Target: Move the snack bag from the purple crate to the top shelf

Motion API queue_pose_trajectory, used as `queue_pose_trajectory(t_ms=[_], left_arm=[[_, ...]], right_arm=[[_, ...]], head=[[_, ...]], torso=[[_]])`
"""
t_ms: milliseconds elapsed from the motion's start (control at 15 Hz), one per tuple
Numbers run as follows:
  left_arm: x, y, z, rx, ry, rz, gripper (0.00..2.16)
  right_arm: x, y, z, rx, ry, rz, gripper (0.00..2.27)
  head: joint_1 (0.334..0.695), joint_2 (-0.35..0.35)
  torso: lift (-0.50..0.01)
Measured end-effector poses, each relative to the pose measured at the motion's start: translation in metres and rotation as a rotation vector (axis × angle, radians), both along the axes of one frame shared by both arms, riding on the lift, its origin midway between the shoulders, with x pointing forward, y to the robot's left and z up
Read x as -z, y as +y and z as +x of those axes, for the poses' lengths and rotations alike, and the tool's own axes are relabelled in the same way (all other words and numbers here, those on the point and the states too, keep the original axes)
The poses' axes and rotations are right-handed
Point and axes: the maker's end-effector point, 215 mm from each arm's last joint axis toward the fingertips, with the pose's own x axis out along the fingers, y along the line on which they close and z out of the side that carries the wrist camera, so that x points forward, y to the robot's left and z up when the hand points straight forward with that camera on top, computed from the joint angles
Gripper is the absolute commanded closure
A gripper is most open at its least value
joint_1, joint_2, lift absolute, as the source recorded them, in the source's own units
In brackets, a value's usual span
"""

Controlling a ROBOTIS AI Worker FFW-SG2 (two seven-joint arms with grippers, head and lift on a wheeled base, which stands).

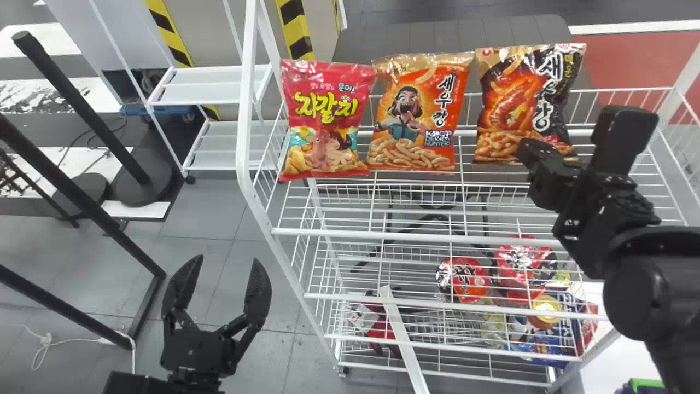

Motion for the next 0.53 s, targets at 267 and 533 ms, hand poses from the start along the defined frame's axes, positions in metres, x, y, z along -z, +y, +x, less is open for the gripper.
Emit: queue_pose_trajectory(t_ms=[267,533], left_arm=[[0.000,0.002,-0.001,-0.007,0.000,0.000,0.13],[-0.002,0.003,-0.001,-0.007,-0.004,0.000,0.13]], right_arm=[[0.014,0.015,0.009,-0.031,0.030,0.000,2.25],[0.019,0.022,0.009,-0.051,0.045,0.009,1.52]], head=[[0.695,0.194],[0.695,0.204]], torso=[[0.000],[0.000]])
